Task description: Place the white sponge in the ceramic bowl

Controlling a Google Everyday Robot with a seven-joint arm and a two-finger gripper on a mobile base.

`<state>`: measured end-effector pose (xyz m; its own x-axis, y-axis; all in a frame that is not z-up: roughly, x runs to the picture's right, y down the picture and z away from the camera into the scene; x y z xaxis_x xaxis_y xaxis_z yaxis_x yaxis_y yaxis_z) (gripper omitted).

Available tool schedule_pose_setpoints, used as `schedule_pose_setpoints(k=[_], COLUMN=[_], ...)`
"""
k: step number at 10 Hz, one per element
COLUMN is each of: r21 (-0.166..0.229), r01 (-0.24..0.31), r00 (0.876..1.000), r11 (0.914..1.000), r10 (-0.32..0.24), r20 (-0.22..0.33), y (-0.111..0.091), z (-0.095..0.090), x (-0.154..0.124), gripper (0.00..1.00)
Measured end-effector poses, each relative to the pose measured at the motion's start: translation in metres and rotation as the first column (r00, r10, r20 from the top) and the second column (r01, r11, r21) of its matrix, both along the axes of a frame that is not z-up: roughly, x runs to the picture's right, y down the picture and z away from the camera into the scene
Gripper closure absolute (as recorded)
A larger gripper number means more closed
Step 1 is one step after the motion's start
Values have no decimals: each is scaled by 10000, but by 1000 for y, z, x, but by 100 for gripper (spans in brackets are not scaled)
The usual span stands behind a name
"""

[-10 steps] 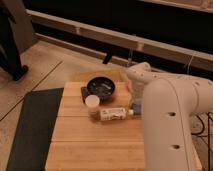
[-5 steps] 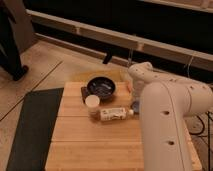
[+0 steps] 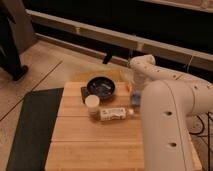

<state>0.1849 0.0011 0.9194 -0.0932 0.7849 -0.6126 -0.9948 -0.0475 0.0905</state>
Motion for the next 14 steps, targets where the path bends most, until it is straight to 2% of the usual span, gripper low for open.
schedule_pose_setpoints(k=[2,3,5,6,7,8,10,11,12,13,14], r21=[593,844,1107,1227,1270,1257,1076,1031,1045,1128,1264], r01=[765,1205,1949,2423,2687,3028,3486,3654,3912,4083,4192], r00=[9958,9894,9706,9503,9354,9100,8637,8485,8251,8108,8020], r11=[9953,9891,9746,9624,9548,9447,9311,9251,9143,9059,8991], r10=[-792,-1266,-2079,-2609,-2902,-3258,-3637,-3766,-3988,-4166,-4319], r20=[459,714,1212,1696,2022,2565,3489,3718,4002,4111,4127], y=[-40,-56,-70,-70,-65,-53,-22,-13,-3,-3,-9], z=[2,5,12,18,22,26,33,37,45,50,52], x=[-32,-52,-89,-121,-141,-172,-216,-226,-236,-239,-239], gripper=[100,100,100,100,100,100,100,100,100,100,100])
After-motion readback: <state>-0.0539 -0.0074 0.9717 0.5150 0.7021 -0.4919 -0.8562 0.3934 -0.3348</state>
